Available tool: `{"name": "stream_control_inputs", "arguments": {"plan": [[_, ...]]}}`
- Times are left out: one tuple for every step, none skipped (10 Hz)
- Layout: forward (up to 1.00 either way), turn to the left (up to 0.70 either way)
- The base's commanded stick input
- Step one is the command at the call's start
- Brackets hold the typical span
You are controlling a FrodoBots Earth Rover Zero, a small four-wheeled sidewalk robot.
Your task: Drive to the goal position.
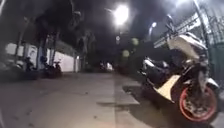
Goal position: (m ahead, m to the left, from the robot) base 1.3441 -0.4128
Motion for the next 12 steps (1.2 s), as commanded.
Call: {"name": "stream_control_inputs", "arguments": {"plan": [[0.7, 0.0], [0.7, 0.0], [0.7, 0.0], [0.7, 0.0], [0.7, 0.0], [0.7, 0.0], [0.7, 0.0], [0.7, 0.0], [0.7, 0.0], [0.7, 0.0], [0.7, 0.0], [0.7, 0.0]]}}
